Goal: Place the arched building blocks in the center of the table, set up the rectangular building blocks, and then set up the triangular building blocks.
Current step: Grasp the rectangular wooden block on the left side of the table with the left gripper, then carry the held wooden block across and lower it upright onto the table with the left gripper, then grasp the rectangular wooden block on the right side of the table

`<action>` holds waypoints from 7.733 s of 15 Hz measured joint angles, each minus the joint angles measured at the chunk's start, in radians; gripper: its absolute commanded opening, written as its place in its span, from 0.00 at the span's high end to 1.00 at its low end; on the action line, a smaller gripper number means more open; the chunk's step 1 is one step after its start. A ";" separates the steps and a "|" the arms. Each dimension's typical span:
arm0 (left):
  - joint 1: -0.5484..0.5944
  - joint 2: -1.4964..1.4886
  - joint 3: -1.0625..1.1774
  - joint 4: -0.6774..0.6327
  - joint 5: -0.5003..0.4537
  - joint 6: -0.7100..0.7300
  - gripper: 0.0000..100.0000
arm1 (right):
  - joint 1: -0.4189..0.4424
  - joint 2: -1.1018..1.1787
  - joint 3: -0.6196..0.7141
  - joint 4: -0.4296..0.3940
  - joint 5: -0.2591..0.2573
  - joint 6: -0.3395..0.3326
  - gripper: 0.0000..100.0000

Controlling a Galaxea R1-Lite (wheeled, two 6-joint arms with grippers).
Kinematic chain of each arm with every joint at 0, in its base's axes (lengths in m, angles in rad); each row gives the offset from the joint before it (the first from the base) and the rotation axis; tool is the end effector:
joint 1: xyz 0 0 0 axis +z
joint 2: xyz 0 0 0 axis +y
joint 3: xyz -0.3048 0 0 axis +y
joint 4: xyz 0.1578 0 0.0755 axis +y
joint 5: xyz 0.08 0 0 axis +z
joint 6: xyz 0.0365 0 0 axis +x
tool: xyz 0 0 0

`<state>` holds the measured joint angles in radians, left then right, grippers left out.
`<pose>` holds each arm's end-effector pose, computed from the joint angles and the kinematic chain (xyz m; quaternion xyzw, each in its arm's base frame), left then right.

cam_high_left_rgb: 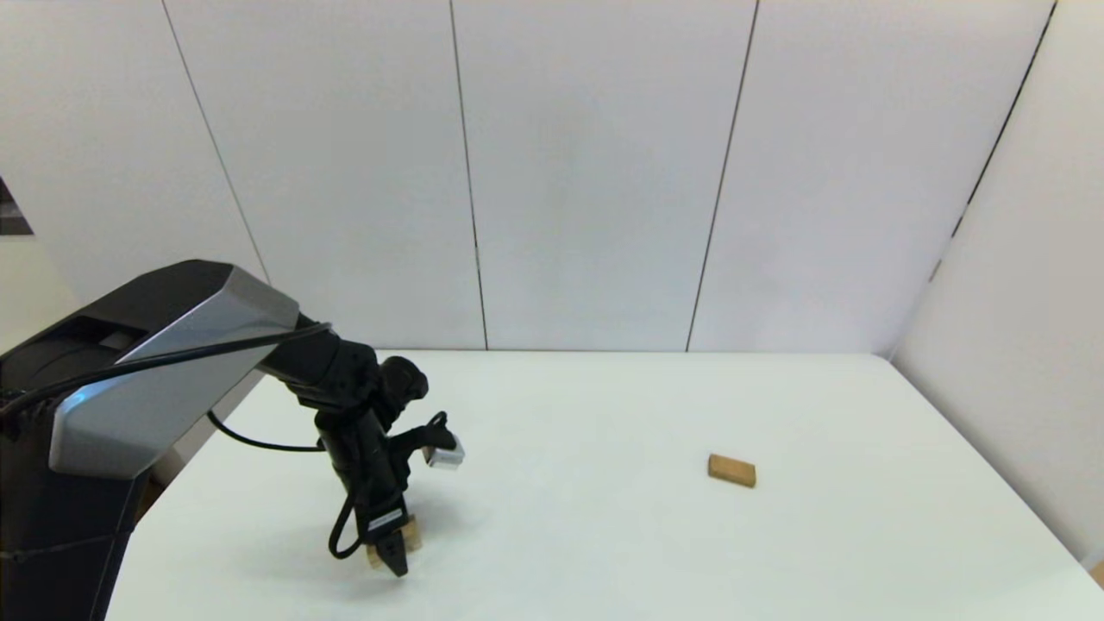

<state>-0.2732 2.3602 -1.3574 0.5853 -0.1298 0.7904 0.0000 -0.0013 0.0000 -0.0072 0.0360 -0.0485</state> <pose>0.3482 -0.1025 0.0061 0.3116 0.6025 -0.4033 0.6142 -0.0306 0.0013 0.0763 -0.0243 -0.0047 0.0179 0.9995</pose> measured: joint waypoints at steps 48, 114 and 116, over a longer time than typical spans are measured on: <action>-0.507 0.221 -0.617 0.234 0.005 0.009 1.00 | 0.000 0.000 0.000 0.000 0.000 0.000 0.00; -0.092 -1.159 -0.156 0.352 0.224 -0.414 0.00 | 0.000 0.000 0.000 0.000 0.000 -0.001 0.00; 0.013 -1.374 0.014 0.327 0.238 -0.440 0.00 | 0.000 0.000 0.000 0.000 0.000 -0.001 0.00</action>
<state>-0.2606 0.9866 -1.3432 0.9126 0.1085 0.3500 0.0000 -0.0013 0.0000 -0.0070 0.0360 -0.0494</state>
